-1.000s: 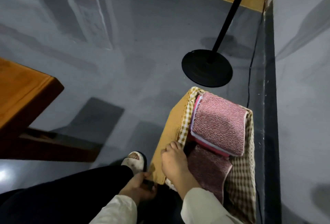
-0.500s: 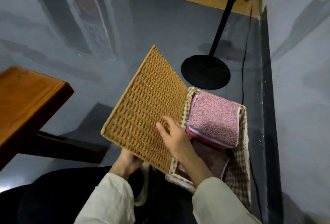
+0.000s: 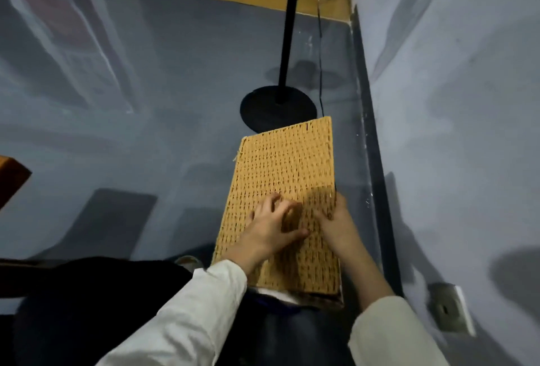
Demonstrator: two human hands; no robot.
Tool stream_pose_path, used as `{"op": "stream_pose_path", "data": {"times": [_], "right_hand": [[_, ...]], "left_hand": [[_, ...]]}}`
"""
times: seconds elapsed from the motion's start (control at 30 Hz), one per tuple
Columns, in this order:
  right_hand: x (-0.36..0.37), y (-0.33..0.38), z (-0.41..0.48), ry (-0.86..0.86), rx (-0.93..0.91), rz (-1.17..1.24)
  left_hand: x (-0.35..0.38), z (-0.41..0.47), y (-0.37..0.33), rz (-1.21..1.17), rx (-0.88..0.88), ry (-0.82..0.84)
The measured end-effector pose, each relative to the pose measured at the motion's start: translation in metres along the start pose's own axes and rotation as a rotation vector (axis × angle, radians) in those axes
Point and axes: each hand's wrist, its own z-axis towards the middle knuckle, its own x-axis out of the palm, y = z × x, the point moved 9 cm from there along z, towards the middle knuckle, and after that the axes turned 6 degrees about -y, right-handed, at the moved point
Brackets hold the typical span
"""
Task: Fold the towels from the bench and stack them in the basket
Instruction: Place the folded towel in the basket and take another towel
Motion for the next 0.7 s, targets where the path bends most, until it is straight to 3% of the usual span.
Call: {"op": "stream_pose_path", "data": {"times": [0.07, 0.2, 0.27, 0.43, 0.7], "right_hand": [[-0.002, -0.024, -0.001, -0.045, -0.012, -0.099], [0.006, -0.041, 0.012, -0.078, -0.198, -0.660], [0.021, -0.050, 0.017, -0.013, -0.241, -0.786], [0.039, -0.083, 0.026, 0.083, -0.173, -0.932], [0.039, -0.080, 0.034, 0.096, -0.156, -0.878]], "left_hand": [[0.018, 0.017, 0.017, 0.150, -0.017, -0.025], [0.049, 0.045, 0.068, 0.407, -0.095, -0.022], [0.053, 0.048, 0.077, 0.477, -0.070, -0.028], [0.062, 0.050, 0.080, 0.634, -0.026, -0.056], [0.066, 0.054, 0.082, 0.690, -0.045, -0.030]]}}
